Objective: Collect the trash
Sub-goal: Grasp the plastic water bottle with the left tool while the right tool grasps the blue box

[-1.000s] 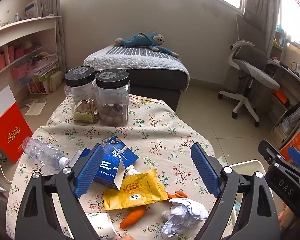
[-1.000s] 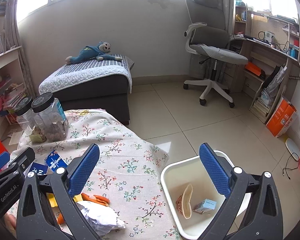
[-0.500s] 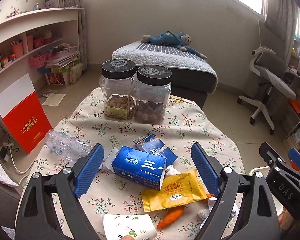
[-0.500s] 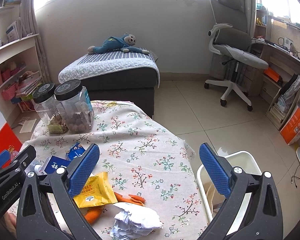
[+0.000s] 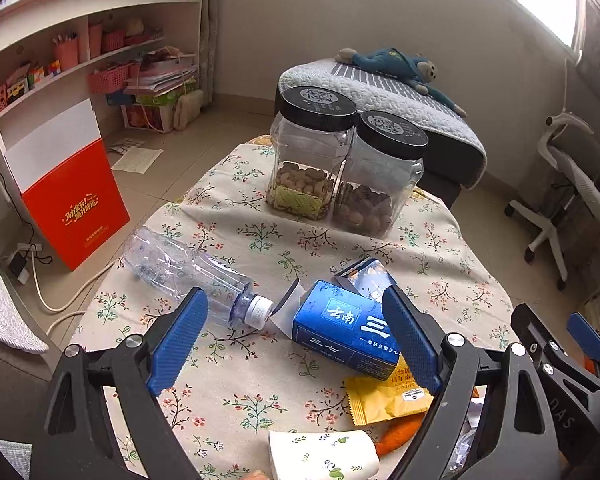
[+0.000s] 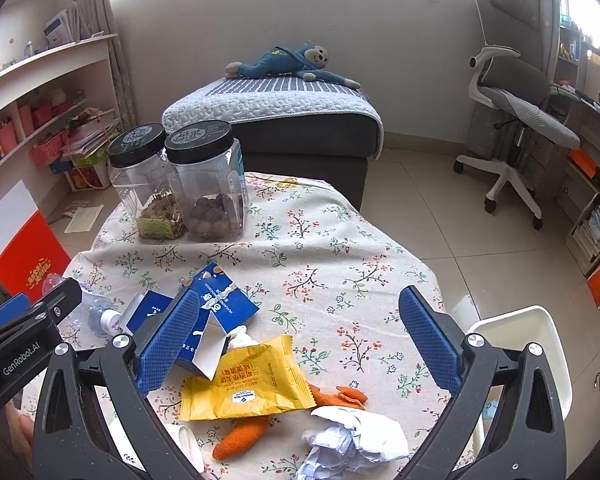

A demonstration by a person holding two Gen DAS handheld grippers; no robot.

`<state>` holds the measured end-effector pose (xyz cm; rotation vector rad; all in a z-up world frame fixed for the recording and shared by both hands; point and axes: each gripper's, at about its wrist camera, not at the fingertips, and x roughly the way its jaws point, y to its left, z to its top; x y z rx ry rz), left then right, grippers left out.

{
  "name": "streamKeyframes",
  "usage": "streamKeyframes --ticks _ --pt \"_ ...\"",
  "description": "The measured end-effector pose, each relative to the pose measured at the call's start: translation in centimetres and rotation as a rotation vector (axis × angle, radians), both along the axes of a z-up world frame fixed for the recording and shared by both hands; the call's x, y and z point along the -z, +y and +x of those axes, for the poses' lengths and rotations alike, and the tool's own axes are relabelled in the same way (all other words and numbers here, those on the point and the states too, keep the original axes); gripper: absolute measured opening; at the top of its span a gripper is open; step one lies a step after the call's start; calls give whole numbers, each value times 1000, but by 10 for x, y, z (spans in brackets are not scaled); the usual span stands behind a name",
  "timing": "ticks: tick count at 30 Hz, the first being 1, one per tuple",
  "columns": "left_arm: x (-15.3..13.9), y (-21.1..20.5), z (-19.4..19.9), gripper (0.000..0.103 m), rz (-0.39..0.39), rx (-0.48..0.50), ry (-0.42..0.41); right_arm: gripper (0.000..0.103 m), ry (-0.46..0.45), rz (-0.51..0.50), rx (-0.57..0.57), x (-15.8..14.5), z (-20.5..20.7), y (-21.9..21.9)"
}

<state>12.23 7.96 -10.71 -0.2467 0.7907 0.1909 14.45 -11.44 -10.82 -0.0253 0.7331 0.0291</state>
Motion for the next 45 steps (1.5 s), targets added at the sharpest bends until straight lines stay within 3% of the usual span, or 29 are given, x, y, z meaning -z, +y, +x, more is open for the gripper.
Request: streamKeyframes --ticks 5,15,21,24,27,29,30,31,32,33,34,39,45 --pt "15 38 15 86 -26 -108 57 96 12 -91 -140 15 11 29" --pt "67 114 55 86 -253 -403 226 96 68 -237 -518 51 30 94" --pt "94 134 70 86 -346 -478 302 96 182 -345 -696 76 51 122" --pt "102 138 78 87 -373 -482 320 96 245 -469 -785 91 61 140" --pt "106 139 84 87 -392 -469 333 96 333 -531 -874 110 64 150" --pt "109 139 86 87 -397 -458 338 90 398 -572 -906 124 64 156" --pt "110 140 87 87 -400 -452 342 82 423 -561 -919 127 63 158" --pt "111 140 88 85 -400 -446 345 81 427 -525 -925 124 63 158" --pt "112 140 88 82 -396 -438 347 63 459 -464 -935 122 65 157" --pt "113 140 89 75 -397 -425 347 54 484 -425 -926 121 66 156" --pt "113 140 88 69 -404 -413 344 53 470 -423 -913 120 64 155" --pt "106 139 83 68 -403 -375 316 53 439 -318 -809 107 58 138" --pt "82 135 71 67 -371 -323 252 53 345 -202 -685 70 44 118"
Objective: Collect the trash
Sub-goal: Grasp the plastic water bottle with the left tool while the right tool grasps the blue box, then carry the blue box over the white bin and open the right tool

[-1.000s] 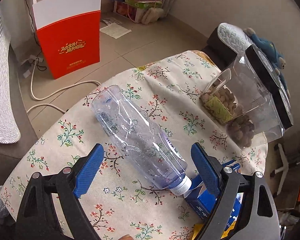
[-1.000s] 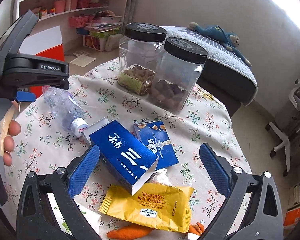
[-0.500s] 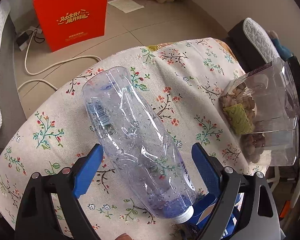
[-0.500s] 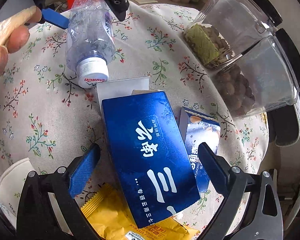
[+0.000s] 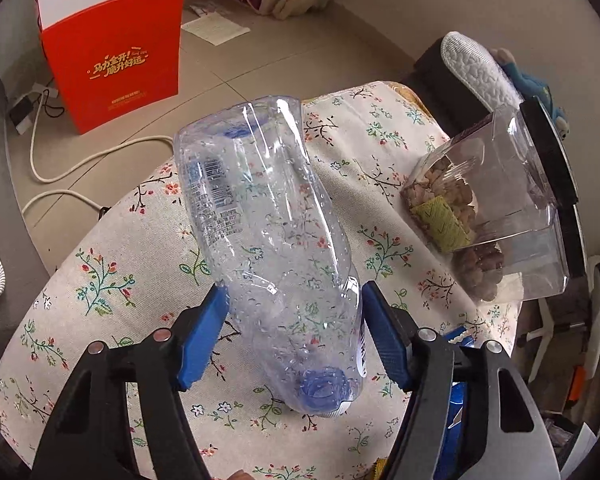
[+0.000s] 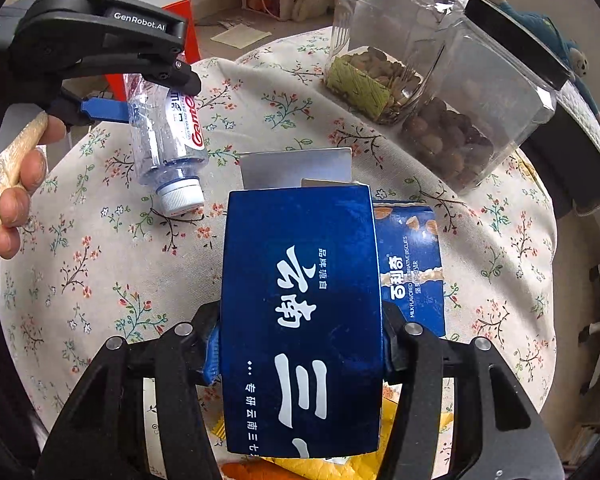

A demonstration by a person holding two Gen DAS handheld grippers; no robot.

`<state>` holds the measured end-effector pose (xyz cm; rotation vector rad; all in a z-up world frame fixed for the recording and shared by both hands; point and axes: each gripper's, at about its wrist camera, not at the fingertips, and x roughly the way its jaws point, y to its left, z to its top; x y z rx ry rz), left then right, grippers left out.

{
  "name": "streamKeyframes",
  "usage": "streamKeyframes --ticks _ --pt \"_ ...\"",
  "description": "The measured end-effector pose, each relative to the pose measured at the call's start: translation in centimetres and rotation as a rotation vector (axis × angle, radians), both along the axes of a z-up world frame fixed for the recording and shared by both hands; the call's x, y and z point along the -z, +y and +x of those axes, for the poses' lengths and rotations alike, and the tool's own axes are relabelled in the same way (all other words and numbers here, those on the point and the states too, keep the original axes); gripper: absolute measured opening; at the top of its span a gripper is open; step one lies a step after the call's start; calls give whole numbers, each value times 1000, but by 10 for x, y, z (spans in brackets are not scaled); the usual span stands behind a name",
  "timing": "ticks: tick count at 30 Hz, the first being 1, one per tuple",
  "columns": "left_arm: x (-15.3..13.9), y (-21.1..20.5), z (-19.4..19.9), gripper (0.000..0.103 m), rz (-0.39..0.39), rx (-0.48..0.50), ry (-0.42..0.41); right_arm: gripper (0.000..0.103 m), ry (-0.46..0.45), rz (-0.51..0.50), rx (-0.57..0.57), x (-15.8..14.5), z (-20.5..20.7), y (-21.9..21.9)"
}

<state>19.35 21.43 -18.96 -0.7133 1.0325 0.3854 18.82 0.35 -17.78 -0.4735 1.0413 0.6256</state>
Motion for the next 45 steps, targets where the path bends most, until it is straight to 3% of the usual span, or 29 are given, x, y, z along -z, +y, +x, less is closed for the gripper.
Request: streamKeyframes --ticks 4,9,15,19,24,31,45 --pt "-22 -9 -12 66 56 51 -48 53 -70 71 137 -33 -17 -27" --pt "-64 -30 -32 66 247 125 -136 53 -126 210 287 -72 -42 -59" --pt "-87 -50 -65 66 310 140 -251 53 -234 361 409 -71 -43 -89" --pt "-80 -62 -68 66 261 147 -268 53 -307 348 443 -70 -37 -93" --pt "-94 -86 -64 66 320 183 -329 53 -373 327 496 -72 -34 -103" --pt "-100 -126 -63 66 388 247 -383 53 -390 310 554 -72 -35 -124" --pt "-113 -170 -69 66 402 306 -454 54 -442 300 611 -84 -51 -162"
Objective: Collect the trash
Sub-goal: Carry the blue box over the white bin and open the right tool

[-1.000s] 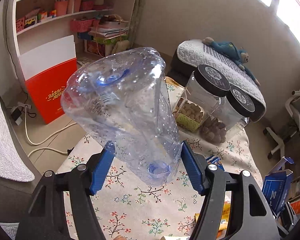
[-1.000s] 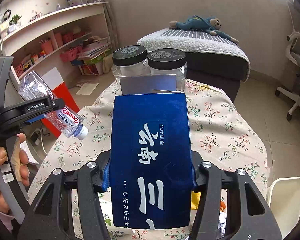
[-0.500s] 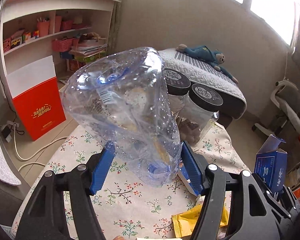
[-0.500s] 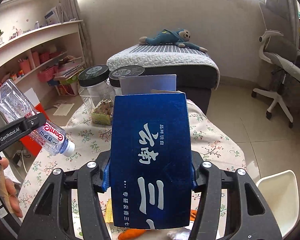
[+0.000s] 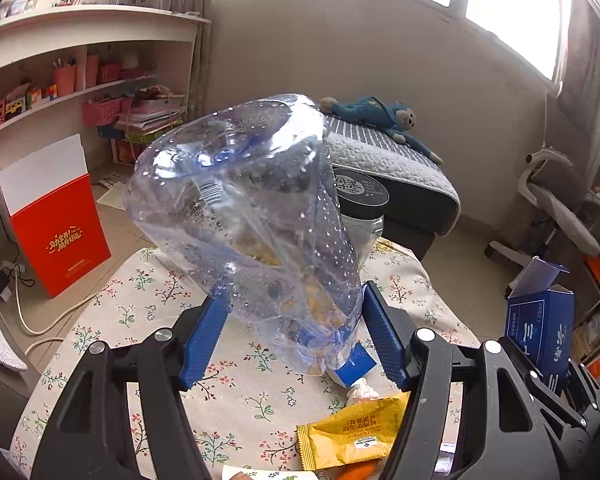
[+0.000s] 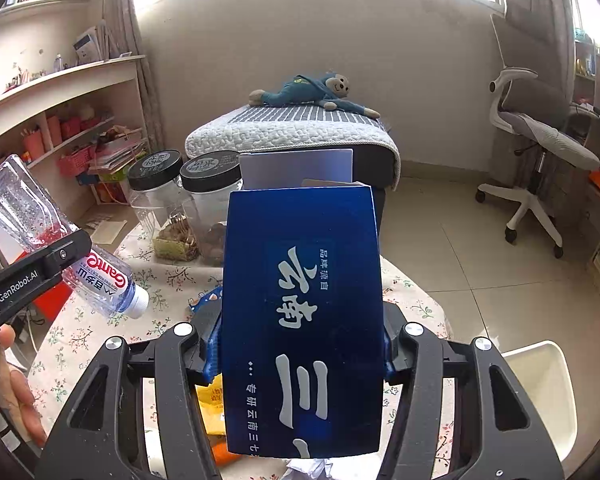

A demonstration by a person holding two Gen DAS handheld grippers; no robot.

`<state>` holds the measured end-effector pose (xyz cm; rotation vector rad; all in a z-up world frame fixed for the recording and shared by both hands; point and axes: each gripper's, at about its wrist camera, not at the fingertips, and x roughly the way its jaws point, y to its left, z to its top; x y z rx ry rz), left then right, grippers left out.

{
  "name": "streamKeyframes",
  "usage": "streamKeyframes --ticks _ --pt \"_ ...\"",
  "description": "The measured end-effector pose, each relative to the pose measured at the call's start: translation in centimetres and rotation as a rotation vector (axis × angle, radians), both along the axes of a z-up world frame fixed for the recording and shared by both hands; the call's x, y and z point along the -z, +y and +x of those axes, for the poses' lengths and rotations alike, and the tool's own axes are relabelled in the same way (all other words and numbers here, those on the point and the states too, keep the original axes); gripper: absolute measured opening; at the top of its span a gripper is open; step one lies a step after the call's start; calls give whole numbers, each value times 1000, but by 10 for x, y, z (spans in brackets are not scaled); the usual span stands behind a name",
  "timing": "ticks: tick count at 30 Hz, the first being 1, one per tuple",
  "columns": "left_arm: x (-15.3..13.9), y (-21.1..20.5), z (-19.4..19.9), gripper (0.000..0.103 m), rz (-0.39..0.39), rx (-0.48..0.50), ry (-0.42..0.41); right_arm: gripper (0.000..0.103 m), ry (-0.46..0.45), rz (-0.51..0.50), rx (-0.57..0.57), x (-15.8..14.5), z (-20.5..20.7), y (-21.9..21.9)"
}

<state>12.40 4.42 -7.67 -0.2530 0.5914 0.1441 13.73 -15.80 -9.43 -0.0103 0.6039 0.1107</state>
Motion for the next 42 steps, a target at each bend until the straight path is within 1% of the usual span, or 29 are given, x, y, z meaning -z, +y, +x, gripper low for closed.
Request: streamKeyframes --ticks 10,25,29,33,42 --pt "-2 -34 -1 66 25 63 -15 54 -18 9 52 -8 -7 -30" --pt "-3 -77 -5 66 26 147 -25 54 -36 4 127 -13 -22 -75" --pt "-4 -92 -8 66 37 176 -35 54 -39 -1 149 -13 -26 -88" --pt "-3 -102 -9 66 29 205 -30 53 -33 -3 160 -13 -29 -99" --pt "-6 -127 -16 66 41 250 -45 53 -59 -1 214 -17 -42 -130"
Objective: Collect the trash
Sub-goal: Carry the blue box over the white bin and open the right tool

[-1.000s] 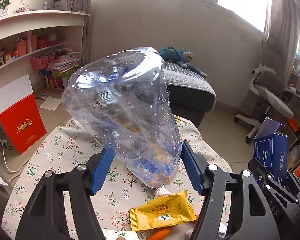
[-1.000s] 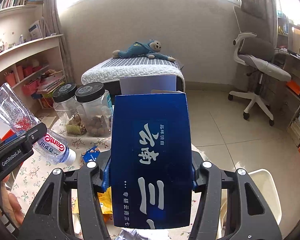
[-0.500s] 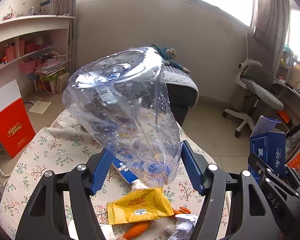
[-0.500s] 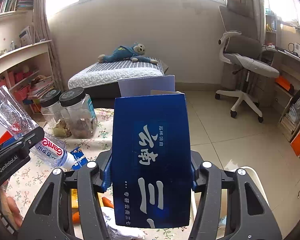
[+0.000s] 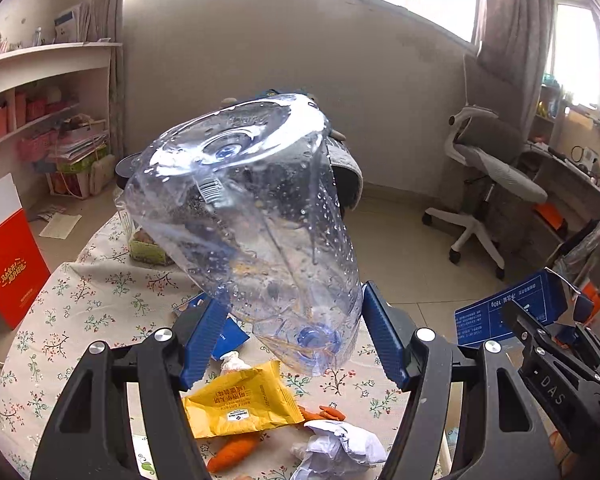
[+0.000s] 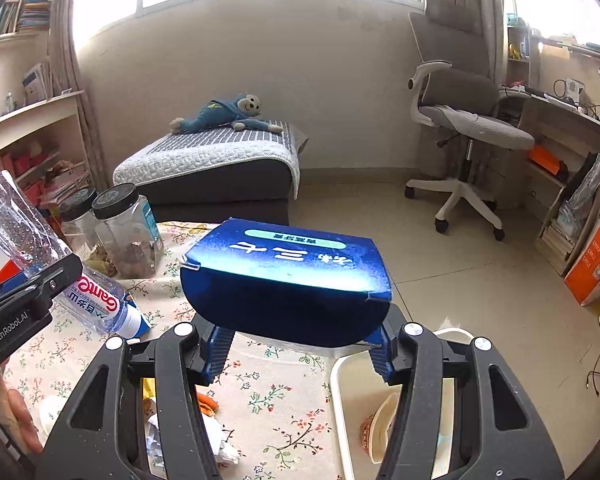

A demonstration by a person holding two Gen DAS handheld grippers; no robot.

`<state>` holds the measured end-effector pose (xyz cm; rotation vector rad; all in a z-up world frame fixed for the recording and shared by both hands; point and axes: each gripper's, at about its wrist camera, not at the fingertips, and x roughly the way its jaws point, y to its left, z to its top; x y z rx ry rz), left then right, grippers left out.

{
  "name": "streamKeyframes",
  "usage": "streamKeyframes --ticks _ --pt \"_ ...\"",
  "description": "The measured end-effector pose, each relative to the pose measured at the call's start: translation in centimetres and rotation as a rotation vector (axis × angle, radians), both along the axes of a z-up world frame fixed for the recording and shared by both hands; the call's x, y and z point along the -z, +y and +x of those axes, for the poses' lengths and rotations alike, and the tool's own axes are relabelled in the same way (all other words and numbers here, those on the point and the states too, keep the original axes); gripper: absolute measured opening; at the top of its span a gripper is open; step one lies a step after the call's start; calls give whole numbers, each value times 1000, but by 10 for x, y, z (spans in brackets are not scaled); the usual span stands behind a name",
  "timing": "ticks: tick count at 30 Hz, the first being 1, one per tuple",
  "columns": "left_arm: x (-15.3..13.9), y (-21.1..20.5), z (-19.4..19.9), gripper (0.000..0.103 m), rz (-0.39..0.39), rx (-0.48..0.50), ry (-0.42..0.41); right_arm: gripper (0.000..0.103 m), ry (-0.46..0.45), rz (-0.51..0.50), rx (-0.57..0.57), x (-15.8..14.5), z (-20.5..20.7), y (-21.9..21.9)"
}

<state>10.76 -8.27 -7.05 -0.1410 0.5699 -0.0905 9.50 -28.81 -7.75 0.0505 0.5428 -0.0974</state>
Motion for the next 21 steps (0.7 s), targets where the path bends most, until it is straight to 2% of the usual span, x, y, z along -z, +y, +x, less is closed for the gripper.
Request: streamKeyframes --ticks 12,21 --pt "1 -44 -11 66 28 89 -5 53 7 29 134 2 -17 -62" --pt "7 -95 -21 66 61 192 8 53 29 69 235 8 -30 -109"
